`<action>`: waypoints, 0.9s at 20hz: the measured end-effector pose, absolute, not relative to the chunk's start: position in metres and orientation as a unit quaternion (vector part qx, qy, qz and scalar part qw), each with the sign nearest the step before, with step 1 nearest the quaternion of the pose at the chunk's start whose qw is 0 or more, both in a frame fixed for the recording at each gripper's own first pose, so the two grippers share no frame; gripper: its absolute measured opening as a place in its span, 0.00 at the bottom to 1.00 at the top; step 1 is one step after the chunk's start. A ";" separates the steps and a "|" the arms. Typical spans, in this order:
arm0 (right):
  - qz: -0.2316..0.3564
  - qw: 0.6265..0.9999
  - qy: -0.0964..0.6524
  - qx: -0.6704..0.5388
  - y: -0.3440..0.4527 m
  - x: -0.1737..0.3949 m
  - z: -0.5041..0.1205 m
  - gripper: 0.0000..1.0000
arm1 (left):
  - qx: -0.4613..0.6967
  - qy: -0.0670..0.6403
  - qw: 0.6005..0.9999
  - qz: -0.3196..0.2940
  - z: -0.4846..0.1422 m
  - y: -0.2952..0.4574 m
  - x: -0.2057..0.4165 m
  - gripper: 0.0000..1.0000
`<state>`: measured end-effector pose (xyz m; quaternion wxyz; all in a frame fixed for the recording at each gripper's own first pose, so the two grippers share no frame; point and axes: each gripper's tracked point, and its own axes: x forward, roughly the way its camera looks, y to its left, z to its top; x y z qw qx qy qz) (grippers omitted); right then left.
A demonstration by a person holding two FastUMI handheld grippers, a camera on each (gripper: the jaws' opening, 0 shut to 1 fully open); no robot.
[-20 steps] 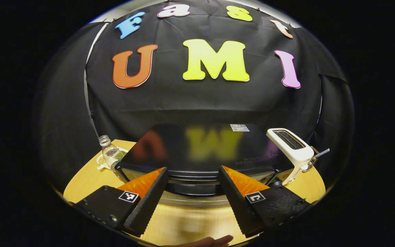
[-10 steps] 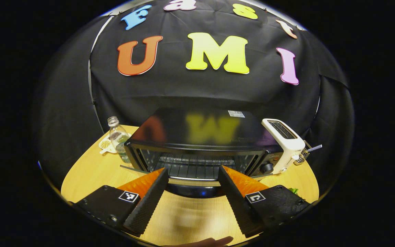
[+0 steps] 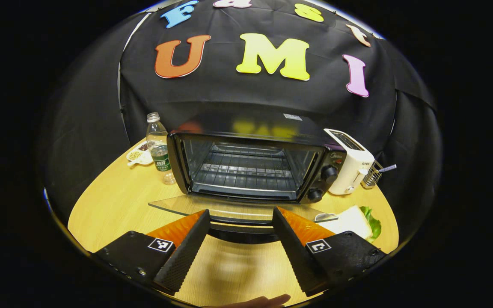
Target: Open the electric oven with the left hand, put the food in, and close the electric oven.
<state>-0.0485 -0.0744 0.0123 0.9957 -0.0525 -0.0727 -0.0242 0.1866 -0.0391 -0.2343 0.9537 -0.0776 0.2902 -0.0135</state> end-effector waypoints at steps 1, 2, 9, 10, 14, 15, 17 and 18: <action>-0.022 0.996 -0.069 -0.053 -0.072 -0.049 0.009 0.90 | -0.077 0.293 0.953 -0.013 -0.239 -0.040 0.182 0.97; -0.018 0.996 -0.067 -0.054 -0.068 -0.048 0.007 0.90 | -0.076 0.295 0.952 -0.013 -0.245 -0.040 0.179 0.97; -0.010 0.997 -0.046 -0.061 -0.058 -0.041 -0.011 1.00 | -0.071 0.316 0.946 -0.018 -0.279 -0.044 0.158 0.97; -0.009 0.997 -0.043 -0.062 -0.057 -0.040 -0.013 1.00 | -0.070 0.320 0.945 -0.017 -0.286 -0.043 0.155 0.97; -0.005 0.997 -0.033 -0.063 -0.054 -0.037 -0.022 1.00 | -0.060 0.343 0.937 -0.013 -0.316 -0.042 0.152 0.96; -0.005 0.998 -0.030 -0.063 -0.053 -0.036 -0.024 1.00 | -0.061 0.351 0.934 -0.012 -0.325 -0.043 0.148 0.97; -0.005 0.998 -0.024 -0.065 -0.052 -0.033 -0.029 1.00 | -0.061 0.342 0.938 -0.011 -0.328 -0.044 0.147 0.99; -0.004 0.998 -0.021 -0.065 -0.052 -0.032 -0.032 0.90 | -0.059 0.338 0.939 -0.012 -0.328 -0.044 0.148 0.98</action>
